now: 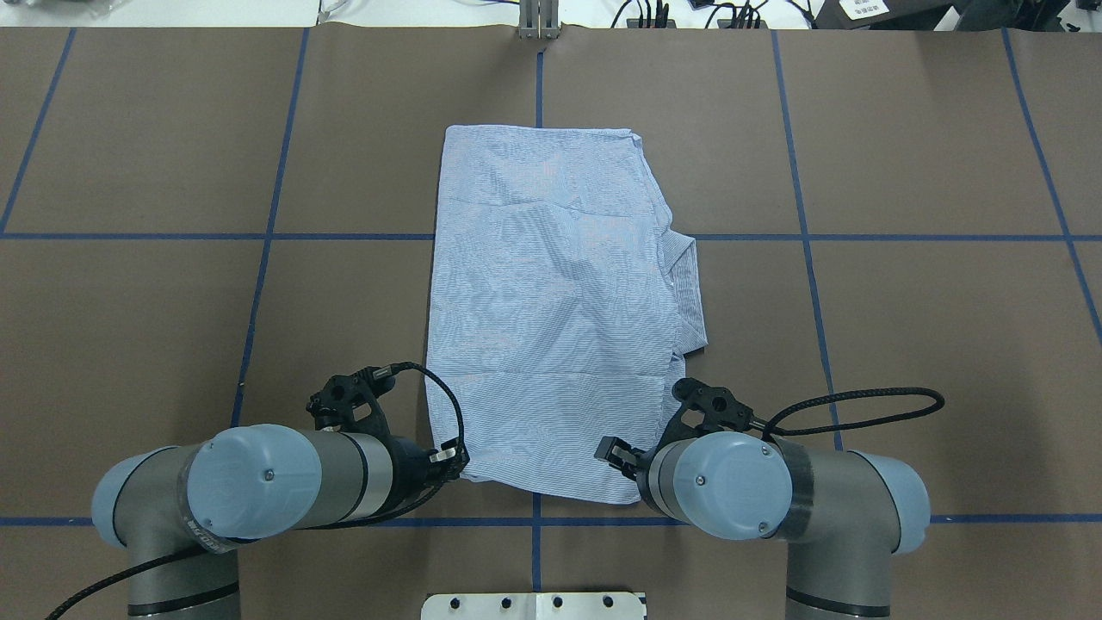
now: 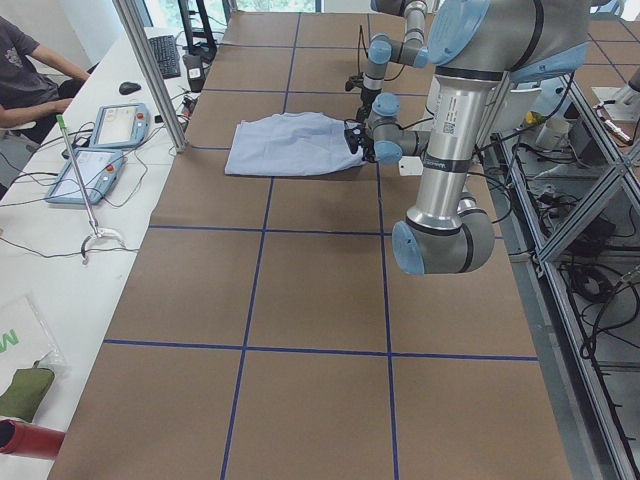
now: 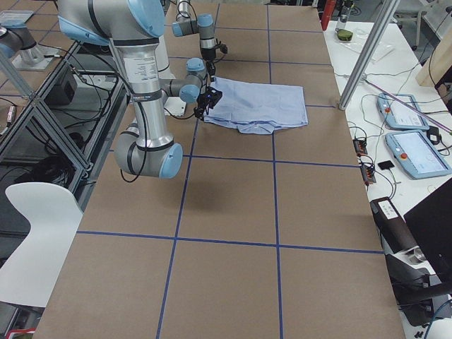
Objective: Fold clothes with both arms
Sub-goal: 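Move the right gripper down to the shirt edge nearest the robot, then close both grippers on the shirt edge nearest the robot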
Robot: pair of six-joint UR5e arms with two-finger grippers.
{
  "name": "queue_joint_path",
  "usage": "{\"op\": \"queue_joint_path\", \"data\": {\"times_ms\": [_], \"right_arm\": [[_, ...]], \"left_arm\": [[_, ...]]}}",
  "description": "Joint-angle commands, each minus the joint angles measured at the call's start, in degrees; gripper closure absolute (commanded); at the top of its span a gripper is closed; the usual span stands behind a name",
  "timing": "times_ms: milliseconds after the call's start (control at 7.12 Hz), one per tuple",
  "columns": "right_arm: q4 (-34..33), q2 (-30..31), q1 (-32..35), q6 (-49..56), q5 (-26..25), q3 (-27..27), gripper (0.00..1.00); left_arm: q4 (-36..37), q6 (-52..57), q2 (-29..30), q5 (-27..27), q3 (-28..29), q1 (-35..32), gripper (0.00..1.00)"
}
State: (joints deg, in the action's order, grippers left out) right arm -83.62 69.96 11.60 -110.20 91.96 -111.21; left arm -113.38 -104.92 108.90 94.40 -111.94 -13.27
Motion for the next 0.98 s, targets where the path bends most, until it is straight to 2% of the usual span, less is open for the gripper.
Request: {"op": "queue_joint_path", "data": {"times_ms": [0, 140, 281, 421, 562, 842], "right_arm": [[-0.31, -1.31, 0.27, -0.02, -0.02, 1.86, 0.0], [-0.22, -1.66, 0.27, -0.02, -0.02, 2.66, 0.01], [-0.31, -1.75, 0.35, 0.07, -0.02, 2.66, 0.06], [-0.4, -1.67, 0.53, 0.16, 0.06, 2.66, 0.21], [-0.49, -1.67, 0.62, 0.16, 0.15, 2.66, 0.29], [-1.45, -1.93, 0.53, 0.25, 0.24, 2.66, 0.35]], "left_arm": [[0.0, -0.02, 0.0, 0.0, 0.14, 0.0, 1.0], [0.0, 0.07, 0.0, 0.0, 0.14, 0.0, 1.0], [0.0, 0.07, 0.0, 0.0, 0.14, 0.0, 1.0], [0.0, 0.07, 0.0, 0.0, 0.14, 0.0, 1.0], [0.0, 0.07, 0.0, 0.0, 0.14, 0.0, 1.0], [0.0, 0.07, 0.0, -0.09, 0.23, 0.0, 1.0]]}}
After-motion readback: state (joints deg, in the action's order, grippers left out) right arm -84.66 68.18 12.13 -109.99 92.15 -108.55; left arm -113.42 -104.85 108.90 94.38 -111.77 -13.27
